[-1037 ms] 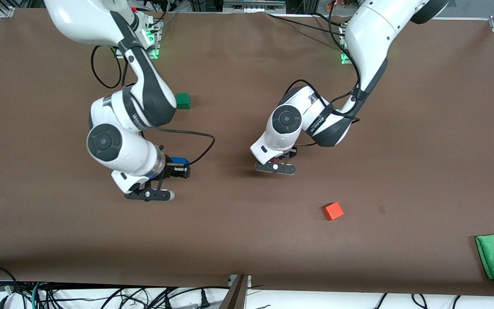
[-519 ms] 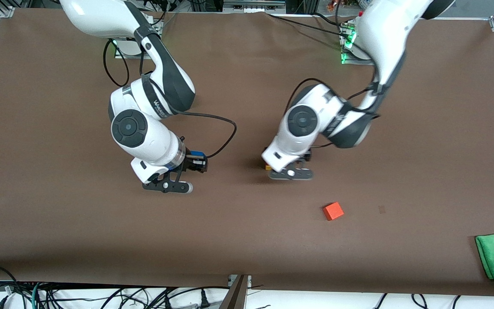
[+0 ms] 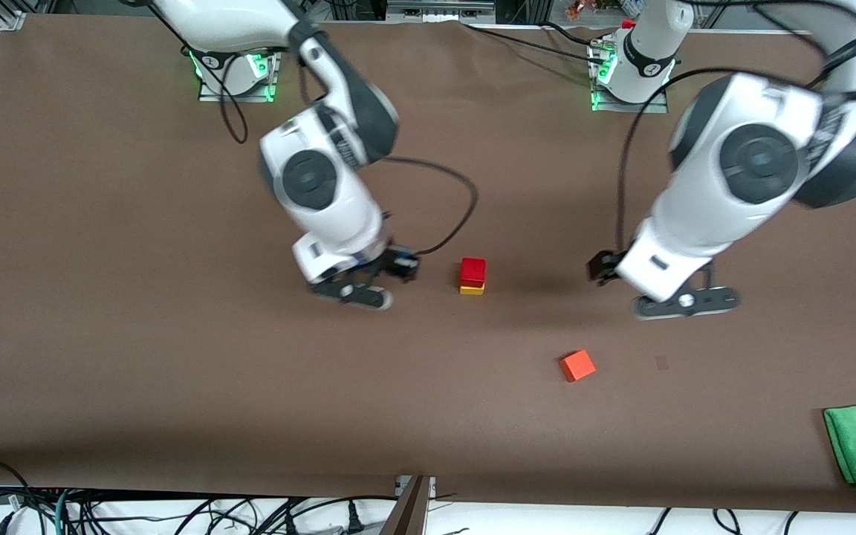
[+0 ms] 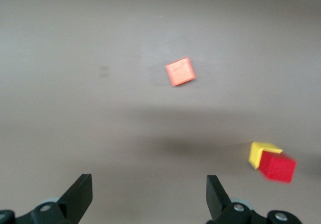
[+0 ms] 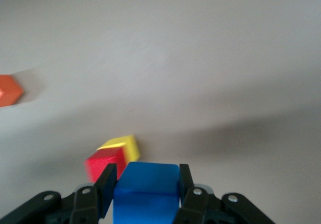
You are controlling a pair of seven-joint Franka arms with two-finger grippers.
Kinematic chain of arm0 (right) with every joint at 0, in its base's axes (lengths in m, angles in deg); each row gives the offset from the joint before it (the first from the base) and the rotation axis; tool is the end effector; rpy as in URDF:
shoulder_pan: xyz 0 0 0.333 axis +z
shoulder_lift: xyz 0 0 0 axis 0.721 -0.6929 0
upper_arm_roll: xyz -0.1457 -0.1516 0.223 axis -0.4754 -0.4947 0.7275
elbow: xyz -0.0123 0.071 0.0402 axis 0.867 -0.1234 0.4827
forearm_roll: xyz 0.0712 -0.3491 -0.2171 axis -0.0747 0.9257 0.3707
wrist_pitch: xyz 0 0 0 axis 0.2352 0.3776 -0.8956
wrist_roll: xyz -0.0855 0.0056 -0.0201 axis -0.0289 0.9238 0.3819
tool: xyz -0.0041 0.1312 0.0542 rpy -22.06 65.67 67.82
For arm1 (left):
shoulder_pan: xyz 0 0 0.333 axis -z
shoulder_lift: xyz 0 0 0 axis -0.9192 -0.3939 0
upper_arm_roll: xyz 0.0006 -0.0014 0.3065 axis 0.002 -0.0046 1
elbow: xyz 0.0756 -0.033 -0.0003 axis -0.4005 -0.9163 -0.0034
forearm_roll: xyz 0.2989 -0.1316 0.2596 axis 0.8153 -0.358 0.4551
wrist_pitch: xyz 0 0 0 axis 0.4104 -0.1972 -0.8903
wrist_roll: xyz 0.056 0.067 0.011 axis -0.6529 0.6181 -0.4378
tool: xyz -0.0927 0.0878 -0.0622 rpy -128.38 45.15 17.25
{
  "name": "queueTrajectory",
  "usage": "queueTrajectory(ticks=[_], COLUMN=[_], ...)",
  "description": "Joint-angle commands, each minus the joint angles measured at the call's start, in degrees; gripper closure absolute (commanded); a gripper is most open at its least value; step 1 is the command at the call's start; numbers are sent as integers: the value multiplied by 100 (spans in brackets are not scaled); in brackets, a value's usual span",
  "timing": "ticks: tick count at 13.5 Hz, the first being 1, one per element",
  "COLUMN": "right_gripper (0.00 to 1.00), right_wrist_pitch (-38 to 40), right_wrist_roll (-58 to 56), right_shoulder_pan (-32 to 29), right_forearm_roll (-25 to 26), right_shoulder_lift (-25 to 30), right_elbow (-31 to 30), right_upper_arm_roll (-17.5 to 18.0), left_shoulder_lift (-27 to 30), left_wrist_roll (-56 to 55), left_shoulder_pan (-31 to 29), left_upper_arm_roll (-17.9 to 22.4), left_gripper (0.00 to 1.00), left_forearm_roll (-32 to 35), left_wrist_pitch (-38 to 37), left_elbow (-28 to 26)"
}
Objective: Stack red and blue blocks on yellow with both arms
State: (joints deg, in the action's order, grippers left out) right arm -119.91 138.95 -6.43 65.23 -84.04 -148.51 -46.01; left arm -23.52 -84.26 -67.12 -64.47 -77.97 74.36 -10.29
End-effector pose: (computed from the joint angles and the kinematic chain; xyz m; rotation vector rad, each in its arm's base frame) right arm 0.6056 0.5025 0.3382 -2.9005 0.4651 -0.0287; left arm 0.6649 -0.1815 0.4792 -3.0779 -0.1071 0.0564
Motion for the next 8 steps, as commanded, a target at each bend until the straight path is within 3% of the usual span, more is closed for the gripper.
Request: queueTrajectory(ticks=[1,3,8], right_gripper=[60,60,60], right_wrist_pitch=[-555,-891,-980], right_wrist_roll=[1114,1651,1610], right_shoulder_pan=[685,985,1047], right_forearm_roll=[63,562,1169], right_shoulder_lift=[-384,-551,-771], right_elbow=[235,235,235], right_upper_arm_roll=[-125,-134,-125], left_shoulder_lift=[350,420,667], left_wrist_roll=[1238,1744,1710], left_shoulder_pan=[-809,-1171,-1445], left_upper_arm_roll=[-96,-88,-26], left_gripper=[0,0,0], left_forearm_roll=[-353,-546,-670], left_wrist_pitch=[-429,-571,-949], left_elbow=[-38,-38,-134])
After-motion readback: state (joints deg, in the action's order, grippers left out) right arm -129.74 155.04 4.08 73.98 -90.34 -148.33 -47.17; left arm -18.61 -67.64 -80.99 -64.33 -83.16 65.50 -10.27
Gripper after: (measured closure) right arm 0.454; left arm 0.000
